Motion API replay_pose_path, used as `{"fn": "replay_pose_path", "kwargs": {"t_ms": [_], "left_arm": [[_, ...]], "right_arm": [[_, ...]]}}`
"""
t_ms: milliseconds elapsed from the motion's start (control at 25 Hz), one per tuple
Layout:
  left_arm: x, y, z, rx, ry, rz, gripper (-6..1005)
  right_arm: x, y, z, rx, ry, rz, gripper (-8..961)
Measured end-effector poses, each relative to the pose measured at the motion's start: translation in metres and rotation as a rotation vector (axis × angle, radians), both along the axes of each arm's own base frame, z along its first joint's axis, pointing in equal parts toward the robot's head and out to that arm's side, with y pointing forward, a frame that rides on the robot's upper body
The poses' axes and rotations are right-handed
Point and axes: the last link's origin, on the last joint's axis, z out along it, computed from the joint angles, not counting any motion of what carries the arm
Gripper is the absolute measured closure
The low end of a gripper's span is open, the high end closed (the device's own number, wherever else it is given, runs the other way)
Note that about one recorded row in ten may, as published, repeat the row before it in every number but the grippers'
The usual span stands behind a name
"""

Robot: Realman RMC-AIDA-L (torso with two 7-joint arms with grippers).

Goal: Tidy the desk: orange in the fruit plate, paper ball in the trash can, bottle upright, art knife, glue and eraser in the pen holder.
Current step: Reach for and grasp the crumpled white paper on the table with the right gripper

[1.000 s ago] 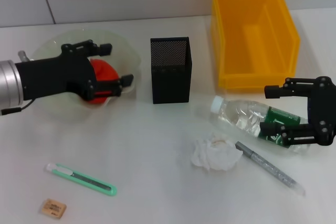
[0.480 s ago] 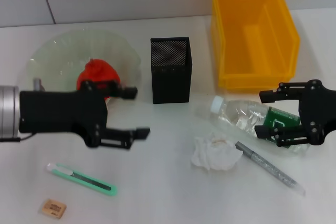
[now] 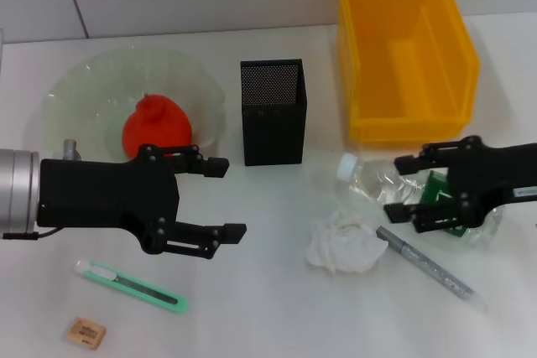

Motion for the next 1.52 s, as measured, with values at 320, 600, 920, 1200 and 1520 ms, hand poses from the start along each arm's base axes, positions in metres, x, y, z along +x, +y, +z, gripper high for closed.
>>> {"fn": "replay_pose_path", "kwargs": {"t_ms": [320, 600, 920, 1200, 1520], "left_arm": [[0.000, 0.000, 0.000, 0.003, 0.001, 0.000, 149], [-0.004, -0.001, -0.002, -0.006, -0.002, 0.016, 151], [-0.006, -0.001, -0.005, -0.013, 0.021, 0.015, 153], [-0.006, 0.000, -0.005, -0.012, 0.023, 0.012, 155], [-0.005, 0.001, -0.006, -0.002, 0.028, 0.003, 157]], "right_arm": [[-0.021, 0.016, -0.023, -0.104, -0.126, -0.027, 184], [-0.051, 0.023, -0.030, -0.149, -0.263, -0.030, 184], [-0.065, 0.026, -0.040, -0.182, -0.340, -0.061, 184], [-0.062, 0.025, -0.045, -0.194, -0.368, -0.071, 184], [-0.059, 0.027, -0.051, -0.221, -0.365, -0.088, 184]]}}
